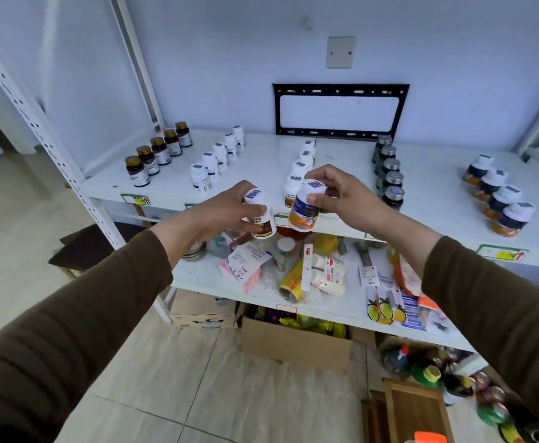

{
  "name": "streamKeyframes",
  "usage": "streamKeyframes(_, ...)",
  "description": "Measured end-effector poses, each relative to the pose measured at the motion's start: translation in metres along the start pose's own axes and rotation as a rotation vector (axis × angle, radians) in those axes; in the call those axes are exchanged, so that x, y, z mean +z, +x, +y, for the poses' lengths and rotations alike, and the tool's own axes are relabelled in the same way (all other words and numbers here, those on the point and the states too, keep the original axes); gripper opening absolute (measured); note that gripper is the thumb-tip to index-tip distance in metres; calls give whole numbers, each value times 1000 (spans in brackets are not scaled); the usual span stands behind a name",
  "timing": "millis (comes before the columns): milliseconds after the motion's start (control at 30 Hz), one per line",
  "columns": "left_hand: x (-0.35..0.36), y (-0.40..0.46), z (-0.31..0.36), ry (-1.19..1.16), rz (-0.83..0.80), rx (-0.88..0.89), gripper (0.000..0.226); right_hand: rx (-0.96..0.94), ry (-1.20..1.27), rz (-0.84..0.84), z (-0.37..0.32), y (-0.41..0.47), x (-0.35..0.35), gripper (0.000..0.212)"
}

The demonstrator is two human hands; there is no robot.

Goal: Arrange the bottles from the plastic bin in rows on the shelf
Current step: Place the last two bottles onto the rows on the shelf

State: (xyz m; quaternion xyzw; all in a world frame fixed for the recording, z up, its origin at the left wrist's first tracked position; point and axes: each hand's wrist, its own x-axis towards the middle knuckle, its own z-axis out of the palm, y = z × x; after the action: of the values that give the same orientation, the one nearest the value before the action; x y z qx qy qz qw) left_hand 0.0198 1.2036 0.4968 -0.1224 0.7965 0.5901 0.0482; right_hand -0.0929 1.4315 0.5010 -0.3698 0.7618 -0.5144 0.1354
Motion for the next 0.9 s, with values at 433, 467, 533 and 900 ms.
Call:
streamKeyframes(433, -97, 113, 10, 49, 52, 206, 39, -19, -94, 60, 7, 145, -2, 30)
streamKeyframes(467, -101, 123, 12, 58, 45, 221, 38, -14, -93, 74, 8, 152, -2, 30)
streamKeyframes(533, -109, 144, 15, 56, 36, 248, 34, -4, -110, 89, 10, 167, -3, 30)
streamKeyframes(900, -118, 253, 39, 53, -14, 301, 23, 36, -156, 209, 29, 218, -46, 24)
